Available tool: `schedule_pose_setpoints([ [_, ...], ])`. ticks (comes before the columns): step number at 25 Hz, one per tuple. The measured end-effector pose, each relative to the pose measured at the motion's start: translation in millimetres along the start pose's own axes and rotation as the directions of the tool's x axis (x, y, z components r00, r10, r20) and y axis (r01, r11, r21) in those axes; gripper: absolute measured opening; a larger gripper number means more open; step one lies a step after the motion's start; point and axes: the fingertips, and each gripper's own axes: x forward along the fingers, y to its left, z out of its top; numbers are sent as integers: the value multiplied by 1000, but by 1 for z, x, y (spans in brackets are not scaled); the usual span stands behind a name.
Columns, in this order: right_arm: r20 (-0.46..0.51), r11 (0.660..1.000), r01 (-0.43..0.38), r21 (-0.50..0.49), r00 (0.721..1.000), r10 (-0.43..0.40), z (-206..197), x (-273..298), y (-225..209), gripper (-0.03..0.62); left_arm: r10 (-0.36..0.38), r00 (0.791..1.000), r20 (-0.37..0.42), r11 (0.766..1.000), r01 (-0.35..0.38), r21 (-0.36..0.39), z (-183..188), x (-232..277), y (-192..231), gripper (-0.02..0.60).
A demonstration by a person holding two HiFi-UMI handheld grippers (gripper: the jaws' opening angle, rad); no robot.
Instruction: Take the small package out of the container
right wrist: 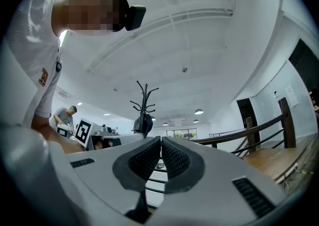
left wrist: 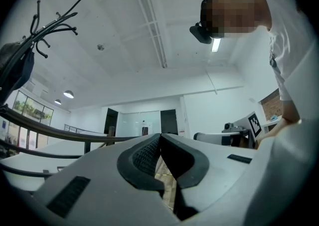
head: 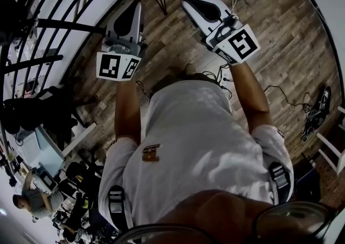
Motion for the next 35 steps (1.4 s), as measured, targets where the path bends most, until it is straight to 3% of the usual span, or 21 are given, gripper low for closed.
schedule_pose_setpoints([
  [7, 2, 1000, 1, -8, 1000, -1, 4, -8, -35, 34, 0, 1000, 13, 1000, 0, 5, -4, 32, -7, 18],
  [17, -3, 1000, 21, -16, 1000, -21, -5, 15, -78, 34, -6, 999, 40, 1000, 6, -10, -18, 68, 27, 18],
  [29, -35, 997, 59, -59, 998, -61, -19, 74, -206, 34, -58, 996, 65, 998, 60, -36, -54, 199, 103, 18],
  [35, -40, 996, 70, -60, 997, -73, -27, 134, -280, 34, -80, 996, 50, 996, 82, -27, -71, 267, 166, 18],
])
